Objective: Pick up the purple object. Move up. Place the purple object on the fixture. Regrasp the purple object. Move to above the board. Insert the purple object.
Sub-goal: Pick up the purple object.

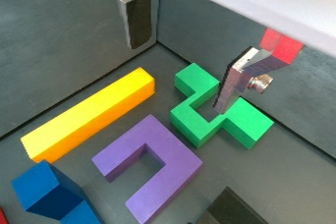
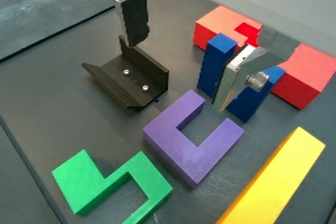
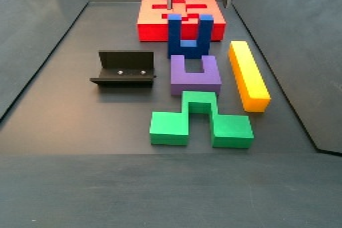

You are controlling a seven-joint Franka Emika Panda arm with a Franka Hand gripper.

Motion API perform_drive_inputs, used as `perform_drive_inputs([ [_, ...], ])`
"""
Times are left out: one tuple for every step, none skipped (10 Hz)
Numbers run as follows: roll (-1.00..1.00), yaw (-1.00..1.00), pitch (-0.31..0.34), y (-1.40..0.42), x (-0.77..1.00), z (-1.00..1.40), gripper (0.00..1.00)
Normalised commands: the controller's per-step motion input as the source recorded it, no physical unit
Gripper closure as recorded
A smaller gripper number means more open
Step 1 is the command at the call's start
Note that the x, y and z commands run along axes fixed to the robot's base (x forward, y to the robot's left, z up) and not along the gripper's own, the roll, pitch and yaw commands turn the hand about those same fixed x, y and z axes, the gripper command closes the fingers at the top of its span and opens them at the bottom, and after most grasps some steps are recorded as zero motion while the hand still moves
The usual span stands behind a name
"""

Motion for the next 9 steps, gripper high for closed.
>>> perform_drive_inputs([
  [0.00,0.00,-0.019,0.00,0.05,-0.10,0.00],
  [0.00,0.00,0.000,0.00,-0.04,0.00,0.00],
  [0.00,-0.16,0.000,-0.10,0.22,-0.03,0.00],
  [0.00,-0.04,-0.026,-0.29,0.41,-0.28,0.00],
  [0.07,0.00,-0.059,-0.57,0.45,-0.37,0.00],
  [0.17,0.00,-0.056,-0.81,0.36,-0.40,0.00],
  [0.13,0.10,-0.093,-0.81,0.13,-0.37,0.00],
  [0.12,0.17,-0.090,-0.68,0.05,-0.17,0.00],
  [0.06,0.13,0.051,0.37,0.30,0.03,0.00],
])
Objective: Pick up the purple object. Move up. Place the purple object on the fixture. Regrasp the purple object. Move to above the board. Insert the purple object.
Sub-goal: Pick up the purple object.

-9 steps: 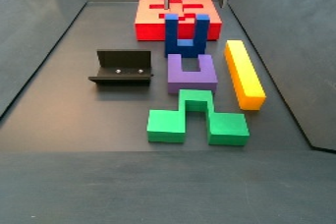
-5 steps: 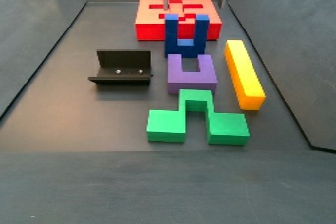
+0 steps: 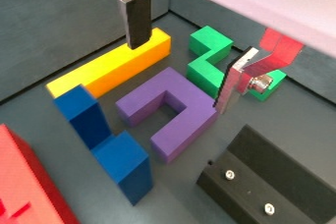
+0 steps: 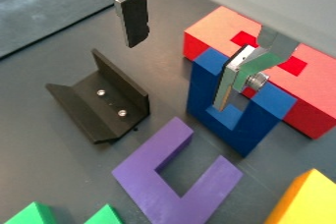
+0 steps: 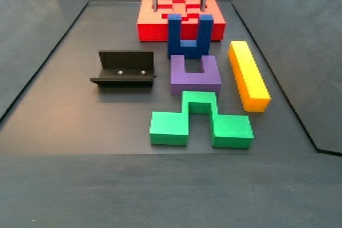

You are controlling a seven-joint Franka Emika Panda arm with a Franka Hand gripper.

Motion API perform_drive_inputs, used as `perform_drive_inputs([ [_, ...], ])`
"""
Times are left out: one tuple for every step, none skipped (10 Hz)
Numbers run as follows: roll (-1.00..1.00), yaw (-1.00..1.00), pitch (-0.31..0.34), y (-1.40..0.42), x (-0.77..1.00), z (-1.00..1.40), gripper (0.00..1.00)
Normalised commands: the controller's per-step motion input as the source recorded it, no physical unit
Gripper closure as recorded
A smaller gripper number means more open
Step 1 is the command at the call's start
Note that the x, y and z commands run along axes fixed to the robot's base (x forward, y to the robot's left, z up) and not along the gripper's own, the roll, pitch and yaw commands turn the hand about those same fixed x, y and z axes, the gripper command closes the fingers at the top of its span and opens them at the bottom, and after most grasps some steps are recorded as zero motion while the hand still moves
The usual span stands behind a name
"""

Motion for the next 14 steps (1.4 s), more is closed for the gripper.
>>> perform_drive_inputs([
  [0.00,0.17,0.000,0.31,0.42,-0.34,0.00],
  [-0.10,0.09,-0.149,0.13,0.67,-0.77,0.00],
  [-0.09,0.00,-0.216,0.00,0.65,-0.73,0.00],
  [-0.08,-0.06,-0.227,0.00,0.44,-0.72,0.00],
  [-0.09,-0.08,-0.220,0.00,0.25,-0.64,0.00],
  [-0.09,-0.11,-0.177,0.00,-0.08,-0.47,0.00],
  [-0.16,-0.26,-0.187,0.00,-0.50,-0.15,0.00],
  [-0.18,-0.33,-0.213,0.02,-0.70,0.01,0.00],
  [-0.20,-0.32,-0.231,0.00,-0.70,0.10,0.00],
  [-0.20,-0.26,-0.266,0.00,-0.56,0.00,0.00],
  [-0.20,0.00,-0.310,0.00,-0.04,-0.18,0.00],
  [-0.21,0.00,-0.300,0.00,0.03,-0.26,0.00],
  [-0.22,0.12,-0.274,0.04,0.17,-0.25,0.00],
  [-0.21,0.13,-0.251,0.03,0.11,-0.16,0.00],
])
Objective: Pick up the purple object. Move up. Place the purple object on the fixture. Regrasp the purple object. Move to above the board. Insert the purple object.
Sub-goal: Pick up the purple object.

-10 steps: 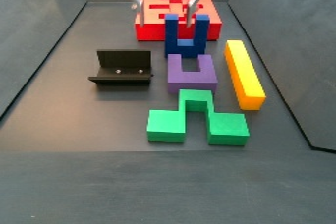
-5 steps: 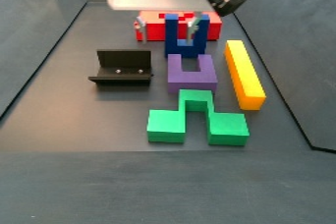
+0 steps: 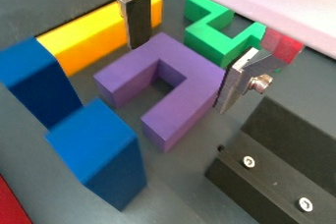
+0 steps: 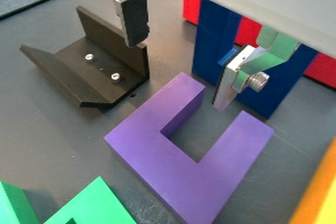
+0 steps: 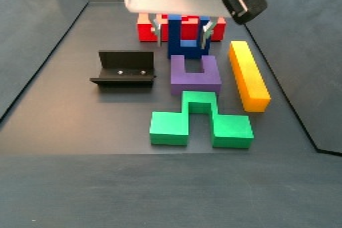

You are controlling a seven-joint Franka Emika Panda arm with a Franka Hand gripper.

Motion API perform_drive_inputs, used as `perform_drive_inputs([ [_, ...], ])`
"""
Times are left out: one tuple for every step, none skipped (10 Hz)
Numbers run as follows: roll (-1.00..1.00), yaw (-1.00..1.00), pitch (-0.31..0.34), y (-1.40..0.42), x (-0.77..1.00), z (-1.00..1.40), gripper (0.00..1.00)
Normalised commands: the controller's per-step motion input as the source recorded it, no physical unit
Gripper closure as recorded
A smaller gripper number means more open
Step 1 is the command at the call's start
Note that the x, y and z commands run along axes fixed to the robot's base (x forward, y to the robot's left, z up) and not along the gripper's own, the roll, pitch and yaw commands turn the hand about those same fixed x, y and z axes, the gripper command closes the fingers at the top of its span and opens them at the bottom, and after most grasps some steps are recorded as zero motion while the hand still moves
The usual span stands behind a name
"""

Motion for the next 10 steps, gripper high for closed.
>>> perform_drive_inputs([
  [-0.22,0.13,-0.244,0.00,0.06,-0.11,0.00],
  [-0.19,0.04,-0.227,-0.03,0.00,-0.01,0.00],
  [-0.10,0.00,-0.169,-0.18,-0.07,0.11,0.00],
  [-0.08,0.00,-0.184,-0.20,0.00,0.00,0.00],
  [-0.03,0.01,-0.164,-0.21,0.13,-0.03,0.00],
  [0.00,0.00,-0.147,-0.17,0.17,-0.13,0.00],
  [0.00,0.00,-0.117,-0.09,0.19,-0.20,0.00],
  [0.01,0.00,-0.094,-0.07,0.17,-0.25,0.00],
  [0.08,0.00,-0.021,-0.02,0.00,-0.22,0.00],
  [0.10,0.00,0.000,0.00,-0.01,-0.18,0.00],
])
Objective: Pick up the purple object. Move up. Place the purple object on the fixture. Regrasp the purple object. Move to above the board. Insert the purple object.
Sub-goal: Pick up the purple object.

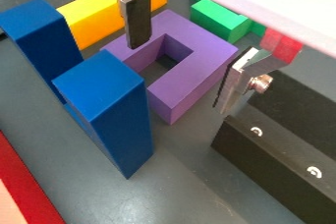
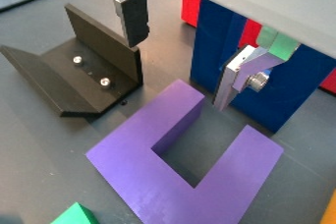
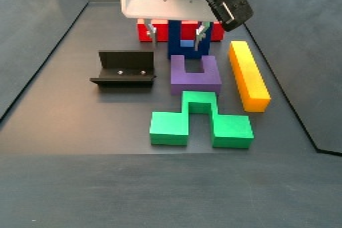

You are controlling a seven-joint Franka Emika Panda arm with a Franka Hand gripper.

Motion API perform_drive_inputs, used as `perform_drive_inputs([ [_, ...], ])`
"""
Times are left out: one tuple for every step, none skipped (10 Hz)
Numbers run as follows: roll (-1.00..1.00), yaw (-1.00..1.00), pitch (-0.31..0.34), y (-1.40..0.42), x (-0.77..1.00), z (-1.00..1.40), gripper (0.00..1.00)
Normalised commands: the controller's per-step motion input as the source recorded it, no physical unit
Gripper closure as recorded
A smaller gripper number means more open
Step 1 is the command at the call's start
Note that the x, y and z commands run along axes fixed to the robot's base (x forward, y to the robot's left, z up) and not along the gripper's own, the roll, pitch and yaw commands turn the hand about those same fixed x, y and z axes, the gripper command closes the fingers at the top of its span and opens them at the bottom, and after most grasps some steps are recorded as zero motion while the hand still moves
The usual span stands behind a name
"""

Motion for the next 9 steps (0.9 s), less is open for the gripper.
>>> perform_drive_inputs([
  [0.09,0.00,-0.001,0.00,-0.18,-0.12,0.00],
  [0.05,-0.05,-0.006,0.00,-0.27,-0.05,0.00],
  [0.05,-0.04,-0.023,0.00,-0.23,-0.09,0.00],
  [0.04,-0.03,-0.019,0.00,-0.18,-0.07,0.00],
  [0.00,0.00,-0.031,0.00,-0.02,-0.01,0.00],
  [0.00,0.00,-0.027,0.00,0.01,0.00,0.00],
  [0.00,0.00,-0.019,0.00,0.14,-0.01,0.00],
  [0.00,0.00,-0.010,0.00,0.12,-0.06,0.00],
  [0.00,0.00,0.000,0.00,0.06,-0.08,0.00],
])
